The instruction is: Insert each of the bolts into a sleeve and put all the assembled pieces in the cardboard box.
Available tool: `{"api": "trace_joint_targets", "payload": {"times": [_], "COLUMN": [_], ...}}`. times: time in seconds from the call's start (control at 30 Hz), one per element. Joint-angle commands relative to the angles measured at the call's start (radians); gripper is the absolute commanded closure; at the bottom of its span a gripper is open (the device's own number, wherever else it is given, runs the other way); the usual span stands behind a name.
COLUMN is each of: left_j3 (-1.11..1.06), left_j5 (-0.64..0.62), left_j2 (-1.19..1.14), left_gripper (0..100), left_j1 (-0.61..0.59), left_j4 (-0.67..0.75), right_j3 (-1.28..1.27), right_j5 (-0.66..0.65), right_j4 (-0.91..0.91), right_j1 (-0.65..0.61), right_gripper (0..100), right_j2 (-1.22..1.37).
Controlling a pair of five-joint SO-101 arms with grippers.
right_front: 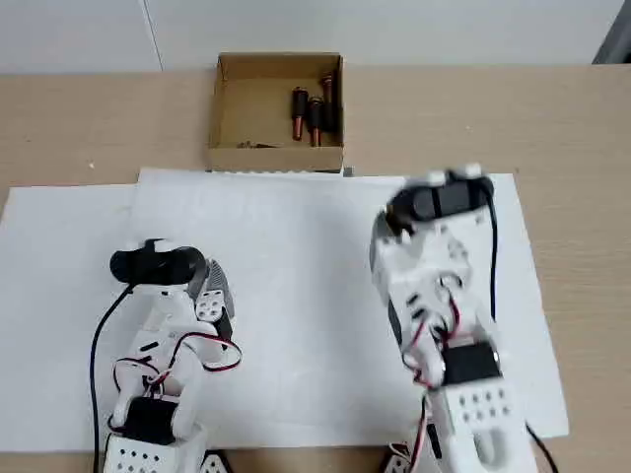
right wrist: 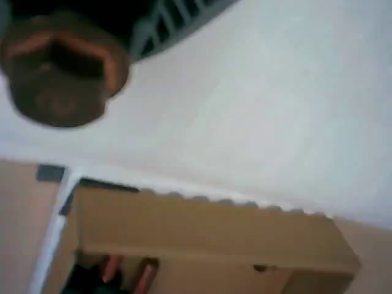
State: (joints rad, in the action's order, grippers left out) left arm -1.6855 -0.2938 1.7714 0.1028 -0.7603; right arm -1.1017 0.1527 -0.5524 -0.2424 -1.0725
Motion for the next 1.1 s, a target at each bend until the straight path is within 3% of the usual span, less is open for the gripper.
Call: {"api": "trace_joint_targets", "payload": {"times": [0.0,0.17,0.73,1.07], "left_j3": [0.002,0.002,0.002,0.002], "left_j5": [0.011,0.011,0.006,0.006], "left_j2": [0.008,0.008,0.012,0.012], "left_gripper": [99,99,99,99], "left_j1": [-0.003,0.000,0.002,0.002], "left_j4": [-0.014,-0.077,-0.091,-0.091], "right_j3": [0.186,0.437,1.524,1.932], "right_j5": [-0.054,-0.141,-0.422,-0.562], "right_j4": [0.094,0.185,0.188,0.182], "right_j1": [0.012,0.007,-0.079,-0.154], "right_gripper": [99.6,99.6,99.6,99.5], "right_j2": [0.222,0.533,1.512,1.929]}}
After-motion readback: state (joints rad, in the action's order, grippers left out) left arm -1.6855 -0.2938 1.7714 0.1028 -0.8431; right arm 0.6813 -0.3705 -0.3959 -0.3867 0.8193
